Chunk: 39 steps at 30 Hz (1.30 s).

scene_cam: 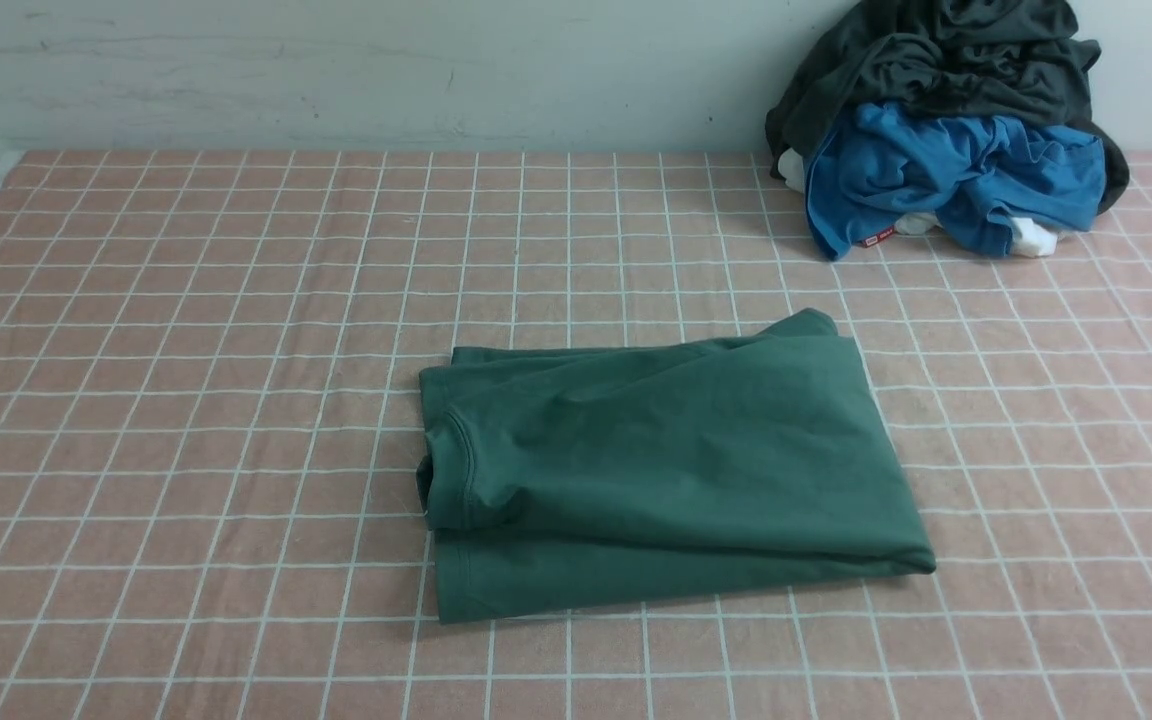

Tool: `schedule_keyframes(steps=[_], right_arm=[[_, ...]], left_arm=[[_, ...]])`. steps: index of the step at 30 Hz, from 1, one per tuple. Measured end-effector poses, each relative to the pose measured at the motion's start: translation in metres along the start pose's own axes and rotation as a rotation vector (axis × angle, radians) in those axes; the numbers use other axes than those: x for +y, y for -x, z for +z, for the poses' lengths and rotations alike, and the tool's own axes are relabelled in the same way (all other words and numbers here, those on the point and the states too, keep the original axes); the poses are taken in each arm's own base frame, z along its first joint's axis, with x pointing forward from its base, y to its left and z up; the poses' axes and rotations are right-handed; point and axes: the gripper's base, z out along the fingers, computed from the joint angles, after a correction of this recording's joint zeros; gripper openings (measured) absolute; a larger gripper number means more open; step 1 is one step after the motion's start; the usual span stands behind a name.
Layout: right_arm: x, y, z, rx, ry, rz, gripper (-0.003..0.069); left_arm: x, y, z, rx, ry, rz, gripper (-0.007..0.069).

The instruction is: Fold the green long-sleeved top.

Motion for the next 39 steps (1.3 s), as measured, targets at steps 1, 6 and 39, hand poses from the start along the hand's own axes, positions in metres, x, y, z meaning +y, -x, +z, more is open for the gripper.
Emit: schedule_keyframes(steps=[1,6,39], right_arm=[[-0.001,-0.003,0.000,0.007,-0.006,-0.003,-0.0014],[-0.013,-0.042,-0.005,0.056,-0.131,-0.015,-0.0014],[-0.017,-0.059,-0.011,0.150,-0.187,-0.026,-0.0014]], left_arm=[[0.000,0.000,0.000,0.000,0.000,0.000,-0.0003],[0.000,0.000,0.000,0.000,0.000,0.000,-0.0003],[0.000,0.000,0.000,0.001,-0.002,-0.001,-0.0003]])
